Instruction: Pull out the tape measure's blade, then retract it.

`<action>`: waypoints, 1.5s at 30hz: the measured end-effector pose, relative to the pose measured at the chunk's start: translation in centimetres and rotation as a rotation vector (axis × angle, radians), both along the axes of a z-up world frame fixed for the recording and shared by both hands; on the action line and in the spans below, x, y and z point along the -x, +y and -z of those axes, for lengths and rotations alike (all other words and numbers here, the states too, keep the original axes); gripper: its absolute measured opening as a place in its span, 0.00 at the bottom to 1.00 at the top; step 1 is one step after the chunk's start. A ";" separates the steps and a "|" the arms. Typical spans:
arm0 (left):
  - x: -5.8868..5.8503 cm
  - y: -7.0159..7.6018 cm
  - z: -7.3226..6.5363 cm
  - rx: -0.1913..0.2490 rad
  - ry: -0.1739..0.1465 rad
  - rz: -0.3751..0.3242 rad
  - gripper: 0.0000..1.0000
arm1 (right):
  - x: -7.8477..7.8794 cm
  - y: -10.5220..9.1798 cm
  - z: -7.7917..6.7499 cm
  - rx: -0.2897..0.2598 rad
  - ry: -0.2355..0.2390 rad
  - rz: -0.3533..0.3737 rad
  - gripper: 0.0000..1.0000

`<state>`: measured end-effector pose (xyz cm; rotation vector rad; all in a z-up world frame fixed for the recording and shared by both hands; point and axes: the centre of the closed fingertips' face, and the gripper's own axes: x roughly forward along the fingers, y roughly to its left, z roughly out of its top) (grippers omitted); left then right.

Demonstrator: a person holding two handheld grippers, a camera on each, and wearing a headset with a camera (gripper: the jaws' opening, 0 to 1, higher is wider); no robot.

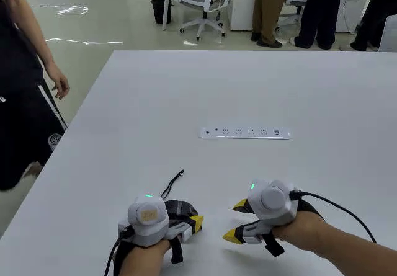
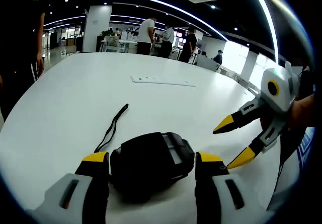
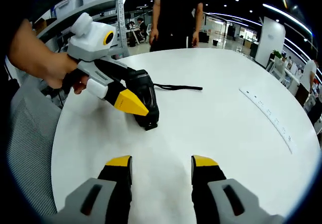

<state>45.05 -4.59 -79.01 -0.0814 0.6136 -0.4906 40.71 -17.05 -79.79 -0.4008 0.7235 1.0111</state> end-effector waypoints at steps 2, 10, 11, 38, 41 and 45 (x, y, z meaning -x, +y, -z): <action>0.0 0.7 -0.7 -0.002 -0.021 0.015 0.77 | 0.5 -1.2 -0.6 -0.012 -0.015 0.040 0.54; 1.7 4.4 -3.2 0.008 -0.064 0.092 0.99 | 2.9 -5.8 -2.8 -0.063 -0.033 0.180 0.74; 2.1 4.7 -3.3 0.011 -0.057 0.100 0.99 | 3.3 -6.4 -3.0 -0.059 -0.030 0.197 0.76; 11.9 17.0 -7.4 0.003 -0.070 0.099 0.99 | 12.8 -20.4 -4.8 -0.079 -0.048 0.558 1.00; 11.8 18.4 -7.5 0.017 -0.071 0.082 0.99 | 13.4 -20.6 -4.9 -0.084 -0.035 0.567 1.00; 12.5 18.4 -7.2 0.001 -0.058 0.093 0.99 | 14.1 -21.2 -5.2 -0.092 -0.025 0.585 1.00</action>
